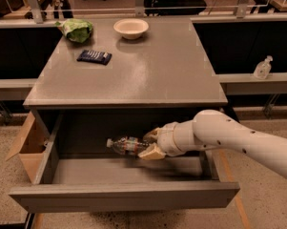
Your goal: Place water bottle into top drawer
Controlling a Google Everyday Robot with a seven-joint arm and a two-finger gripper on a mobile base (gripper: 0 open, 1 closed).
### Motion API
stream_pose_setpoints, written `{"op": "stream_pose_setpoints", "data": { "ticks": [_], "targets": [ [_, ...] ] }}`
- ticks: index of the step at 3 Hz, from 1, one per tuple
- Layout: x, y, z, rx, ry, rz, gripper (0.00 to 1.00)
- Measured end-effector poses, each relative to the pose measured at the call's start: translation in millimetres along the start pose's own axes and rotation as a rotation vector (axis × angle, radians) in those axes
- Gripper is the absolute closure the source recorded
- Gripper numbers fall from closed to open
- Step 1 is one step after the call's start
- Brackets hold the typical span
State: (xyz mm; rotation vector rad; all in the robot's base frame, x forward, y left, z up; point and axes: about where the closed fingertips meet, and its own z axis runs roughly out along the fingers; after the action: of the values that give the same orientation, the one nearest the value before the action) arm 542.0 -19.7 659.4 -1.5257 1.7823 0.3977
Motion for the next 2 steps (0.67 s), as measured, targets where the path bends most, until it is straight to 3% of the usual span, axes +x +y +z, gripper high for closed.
{"op": "stream_pose_setpoints", "data": {
  "ticks": [2],
  "targets": [
    [-1.9,2.2,0.7,-0.005,0.0,-0.003,0.53]
  ]
}}
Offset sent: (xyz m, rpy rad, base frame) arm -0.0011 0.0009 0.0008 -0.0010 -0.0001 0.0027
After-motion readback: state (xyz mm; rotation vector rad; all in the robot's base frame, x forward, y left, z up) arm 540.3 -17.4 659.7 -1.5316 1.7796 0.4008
